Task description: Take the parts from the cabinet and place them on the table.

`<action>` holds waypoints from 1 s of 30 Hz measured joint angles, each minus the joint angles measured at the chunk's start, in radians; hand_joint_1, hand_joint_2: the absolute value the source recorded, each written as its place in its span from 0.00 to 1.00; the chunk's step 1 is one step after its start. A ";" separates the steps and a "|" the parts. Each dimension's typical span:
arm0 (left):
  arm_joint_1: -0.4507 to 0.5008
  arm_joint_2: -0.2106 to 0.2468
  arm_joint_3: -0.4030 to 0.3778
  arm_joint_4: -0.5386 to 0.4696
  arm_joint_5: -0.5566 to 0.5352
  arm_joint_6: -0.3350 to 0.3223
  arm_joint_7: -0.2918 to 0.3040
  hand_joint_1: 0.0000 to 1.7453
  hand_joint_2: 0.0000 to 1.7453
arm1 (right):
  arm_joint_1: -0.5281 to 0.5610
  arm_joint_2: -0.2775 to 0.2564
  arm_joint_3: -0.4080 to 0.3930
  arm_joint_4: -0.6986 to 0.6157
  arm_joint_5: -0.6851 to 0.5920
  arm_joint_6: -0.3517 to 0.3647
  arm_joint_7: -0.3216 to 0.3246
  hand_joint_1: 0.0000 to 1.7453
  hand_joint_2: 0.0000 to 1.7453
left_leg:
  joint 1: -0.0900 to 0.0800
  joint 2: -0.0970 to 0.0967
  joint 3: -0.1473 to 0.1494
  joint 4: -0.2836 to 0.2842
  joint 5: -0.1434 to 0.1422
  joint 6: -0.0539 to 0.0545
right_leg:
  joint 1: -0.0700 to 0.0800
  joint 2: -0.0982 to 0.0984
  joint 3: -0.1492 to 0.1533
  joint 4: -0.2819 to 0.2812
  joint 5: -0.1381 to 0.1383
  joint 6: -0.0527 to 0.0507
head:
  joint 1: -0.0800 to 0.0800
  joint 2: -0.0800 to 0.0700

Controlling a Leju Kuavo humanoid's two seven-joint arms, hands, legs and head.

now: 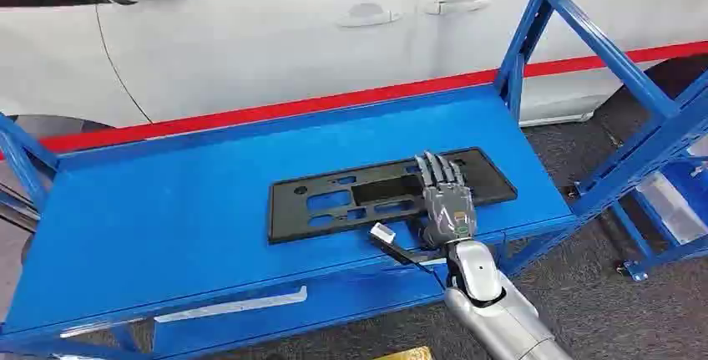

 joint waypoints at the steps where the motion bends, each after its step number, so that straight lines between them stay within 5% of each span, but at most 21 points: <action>1: -0.001 0.000 0.000 0.000 0.000 0.001 0.000 0.00 0.00 | -0.001 0.000 0.000 0.001 0.000 0.002 0.002 0.96 1.00 | -0.003 -0.001 0.003 0.002 -0.006 -0.006 | -0.006 0.001 0.005 -0.007 0.001 -0.005 | 0.000 0.000; 3: 0.000 0.001 0.001 0.000 0.001 0.003 -0.003 0.00 0.00 | -0.002 0.000 0.000 0.003 -0.004 0.002 0.009 0.94 1.00 | 0.001 0.002 -0.017 0.055 -0.043 -0.018 | -0.009 -0.001 0.021 -0.018 0.001 -0.015 | -0.001 0.000; 5: -0.002 0.001 0.002 0.000 0.002 0.006 -0.011 0.00 0.00 | 0.000 0.000 0.000 0.005 -0.009 0.002 0.010 0.94 1.00 | 0.005 0.002 -0.100 0.213 -0.108 -0.026 | -0.008 -0.002 0.023 -0.017 -0.002 -0.020 | -0.001 0.000; 7: -0.003 0.001 0.005 0.000 0.003 0.007 -0.017 0.00 0.00 | 0.006 -0.002 0.000 0.010 -0.014 0.001 0.010 0.93 1.00 | 0.005 0.002 -0.162 0.310 -0.122 -0.027 | -0.006 -0.003 0.026 -0.017 -0.006 -0.023 | -0.001 0.000; 9: -0.003 0.001 0.006 0.000 0.003 0.008 -0.018 0.00 0.00 | 0.009 -0.003 0.000 0.010 -0.016 0.001 0.010 0.94 1.00 | 0.005 0.002 -0.136 0.231 -0.047 -0.022 | -0.006 0.001 0.033 -0.017 -0.011 -0.022 | 0.000 0.000; 11: 0.001 0.001 0.007 0.000 0.003 0.008 -0.018 0.00 0.00 | 0.009 -0.005 0.000 0.010 -0.017 0.001 0.011 0.96 1.00 | 0.005 0.001 -0.055 0.047 0.054 -0.012 | -0.006 0.007 0.045 -0.018 -0.017 -0.017 | 0.000 0.000; 13: 0.002 0.001 0.008 0.000 0.003 0.008 -0.017 0.00 0.00 | 0.010 -0.008 0.000 0.011 -0.019 0.003 0.010 0.97 1.00 | -0.003 0.000 -0.033 0.003 0.040 -0.006 | -0.002 0.010 0.040 -0.019 -0.017 -0.010 | -0.001 0.000; 16: 0.003 0.000 0.009 0.000 0.001 0.008 -0.019 0.00 0.00 | 0.012 -0.016 0.000 0.011 -0.022 0.003 0.011 0.97 1.00 | -0.001 -0.002 -0.035 -0.004 0.038 -0.012 | 0.001 0.009 0.036 -0.018 -0.018 -0.013 | 0.000 0.000; 17: 0.003 0.000 0.009 0.000 0.001 0.008 -0.020 0.00 1.00 | 0.014 -0.019 0.000 0.011 -0.022 0.003 0.011 0.97 1.00 | -0.001 -0.002 -0.035 -0.004 0.037 -0.010 | 0.001 0.009 0.038 -0.020 -0.018 -0.013 | 0.001 0.000; 30: 0.003 -0.003 0.021 0.000 0.000 0.005 -0.026 0.00 1.00 | 0.036 -0.035 0.000 -0.003 -0.025 -0.001 -0.001 0.99 1.00 | -0.003 -0.002 -0.035 -0.003 0.035 -0.001 | 0.000 0.009 0.043 -0.032 -0.012 -0.001 | 0.001 0.000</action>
